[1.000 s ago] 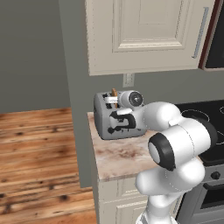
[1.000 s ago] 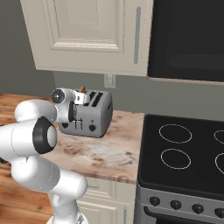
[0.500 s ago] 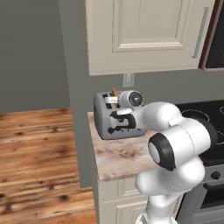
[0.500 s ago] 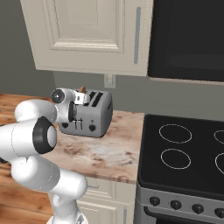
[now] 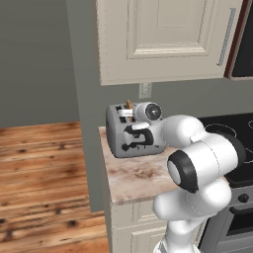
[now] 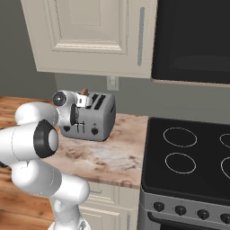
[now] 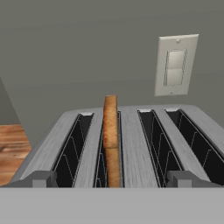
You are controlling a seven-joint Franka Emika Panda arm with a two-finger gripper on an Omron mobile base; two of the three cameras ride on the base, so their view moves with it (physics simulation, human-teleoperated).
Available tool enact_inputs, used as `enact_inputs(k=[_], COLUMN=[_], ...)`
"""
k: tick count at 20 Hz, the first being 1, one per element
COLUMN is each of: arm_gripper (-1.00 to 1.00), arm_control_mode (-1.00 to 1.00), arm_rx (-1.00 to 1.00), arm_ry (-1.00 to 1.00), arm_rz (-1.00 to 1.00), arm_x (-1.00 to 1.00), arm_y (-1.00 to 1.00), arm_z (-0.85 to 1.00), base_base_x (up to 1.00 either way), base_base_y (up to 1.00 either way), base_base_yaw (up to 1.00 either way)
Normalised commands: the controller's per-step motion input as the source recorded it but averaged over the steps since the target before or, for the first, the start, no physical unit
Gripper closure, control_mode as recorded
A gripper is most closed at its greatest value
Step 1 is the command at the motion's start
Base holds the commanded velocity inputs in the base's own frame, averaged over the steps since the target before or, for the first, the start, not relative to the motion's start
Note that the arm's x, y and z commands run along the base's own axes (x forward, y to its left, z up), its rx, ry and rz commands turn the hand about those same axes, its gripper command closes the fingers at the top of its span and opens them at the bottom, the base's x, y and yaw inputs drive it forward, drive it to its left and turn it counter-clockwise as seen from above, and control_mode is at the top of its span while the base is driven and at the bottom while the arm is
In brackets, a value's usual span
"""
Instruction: Start the toaster. Once the lever pops up, take the bread to the plate on the dining counter.
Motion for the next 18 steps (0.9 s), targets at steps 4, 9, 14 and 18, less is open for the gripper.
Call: enact_inputs(k=[4, 9, 14, 18], arm_gripper=[-1.0, -1.0, -1.0, -1.0], arm_control_mode=[-1.0, -1.0, -1.0, -1.0], arm_rx=[0.0, 0.0, 0.0, 0.0], arm_ry=[0.0, 0.0, 0.0, 0.0], arm_rz=[0.0, 0.0, 0.0, 0.0], arm_x=[0.0, 0.0, 0.04, 0.07], arm_y=[0.0, 0.0, 0.0, 0.0], arm_z=[0.0, 0.0, 0.0, 0.0], base_base_x=[0.0, 0.0, 0.0, 0.0], base_base_y=[0.0, 0.0, 0.0, 0.0], base_base_yaw=[0.0, 0.0, 0.0, 0.0])
